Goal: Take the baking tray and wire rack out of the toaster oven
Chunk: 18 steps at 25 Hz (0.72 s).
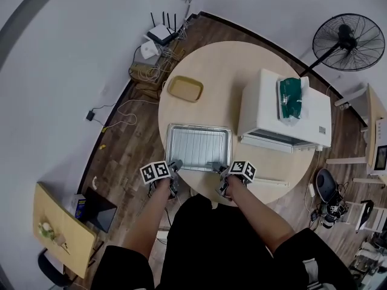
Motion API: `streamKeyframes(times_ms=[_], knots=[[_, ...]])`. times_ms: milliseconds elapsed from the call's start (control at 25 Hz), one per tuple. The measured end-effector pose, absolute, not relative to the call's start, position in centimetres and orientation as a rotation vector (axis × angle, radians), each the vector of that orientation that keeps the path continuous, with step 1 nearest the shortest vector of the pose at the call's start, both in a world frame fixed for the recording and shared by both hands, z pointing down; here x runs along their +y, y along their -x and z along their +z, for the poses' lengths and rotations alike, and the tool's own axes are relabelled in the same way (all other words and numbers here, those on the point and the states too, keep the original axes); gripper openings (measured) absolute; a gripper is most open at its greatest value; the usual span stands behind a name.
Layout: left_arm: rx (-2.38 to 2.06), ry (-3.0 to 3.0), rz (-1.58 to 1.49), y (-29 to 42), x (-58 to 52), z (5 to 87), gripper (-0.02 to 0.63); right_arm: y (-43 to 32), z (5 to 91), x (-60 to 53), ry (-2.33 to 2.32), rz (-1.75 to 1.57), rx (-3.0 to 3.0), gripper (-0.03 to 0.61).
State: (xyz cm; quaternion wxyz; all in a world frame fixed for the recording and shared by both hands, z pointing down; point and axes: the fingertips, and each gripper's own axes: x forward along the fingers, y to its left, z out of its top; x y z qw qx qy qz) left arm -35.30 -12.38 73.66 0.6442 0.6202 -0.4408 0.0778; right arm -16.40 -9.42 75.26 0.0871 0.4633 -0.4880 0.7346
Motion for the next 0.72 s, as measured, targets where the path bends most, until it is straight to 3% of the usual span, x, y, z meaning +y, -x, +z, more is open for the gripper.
streamKeyframes(times_ms=[280, 720], knots=[[-0.956, -1.429, 0.362, 35.6, -10.3, 74.7, 0.219, 16.3, 75.5, -8.7, -1.398, 2.126, -1.399, 0.236], [-1.009, -1.403, 0.276, 36.0, -9.3, 74.2, 0.219, 16.2, 74.5, -7.7, -1.371, 2.171, -1.462, 0.241]])
